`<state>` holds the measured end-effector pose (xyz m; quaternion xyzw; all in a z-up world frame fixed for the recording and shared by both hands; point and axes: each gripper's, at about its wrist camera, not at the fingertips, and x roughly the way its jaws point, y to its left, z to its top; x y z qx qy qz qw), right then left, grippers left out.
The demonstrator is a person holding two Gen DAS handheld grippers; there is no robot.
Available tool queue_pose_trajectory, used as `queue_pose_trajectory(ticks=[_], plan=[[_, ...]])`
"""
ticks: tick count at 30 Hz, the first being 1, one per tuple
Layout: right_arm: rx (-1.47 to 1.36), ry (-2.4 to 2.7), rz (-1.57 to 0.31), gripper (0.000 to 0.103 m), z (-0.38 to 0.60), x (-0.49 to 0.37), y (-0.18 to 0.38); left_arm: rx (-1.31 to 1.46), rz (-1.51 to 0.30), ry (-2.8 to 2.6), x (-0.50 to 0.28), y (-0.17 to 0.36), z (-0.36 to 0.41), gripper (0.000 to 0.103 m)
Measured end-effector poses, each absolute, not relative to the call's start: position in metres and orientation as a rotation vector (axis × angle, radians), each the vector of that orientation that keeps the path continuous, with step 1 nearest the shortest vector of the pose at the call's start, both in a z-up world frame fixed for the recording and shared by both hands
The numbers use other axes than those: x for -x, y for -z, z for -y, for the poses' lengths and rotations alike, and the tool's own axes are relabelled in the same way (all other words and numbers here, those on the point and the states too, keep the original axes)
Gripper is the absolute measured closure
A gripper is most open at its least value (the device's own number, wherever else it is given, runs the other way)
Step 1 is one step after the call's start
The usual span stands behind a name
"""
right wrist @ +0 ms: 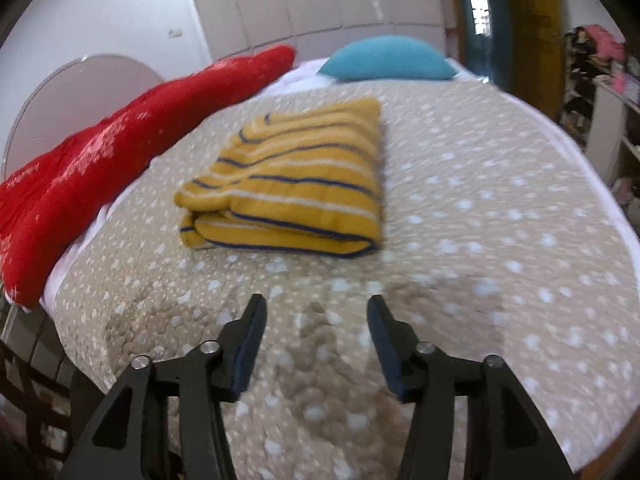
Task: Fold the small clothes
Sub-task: 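Withdraw the right tool from the folded sweater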
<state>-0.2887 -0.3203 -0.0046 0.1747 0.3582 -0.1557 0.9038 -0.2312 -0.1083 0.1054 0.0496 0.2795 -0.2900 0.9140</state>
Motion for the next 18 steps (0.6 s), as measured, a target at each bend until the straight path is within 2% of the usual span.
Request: queue_pose_trajectory(ticks=[6,10,18], plan=[[-0.319,0.409,-0.712,0.033,0.325,0.312,-0.009,-0.149,-0.702,0.595,0.238,-0.072,0.121,0.0],[-0.276,0.434,-0.746,0.032,0.322,0.307,-0.001,-0.159,-0.795,0.607,0.238,-0.053,0.127,0.0],[-0.278,0.441,-0.766,0.031,0.322,0.306,0.005,-0.183,-0.818,0.601,0.243,-0.046,0.131,0.0]])
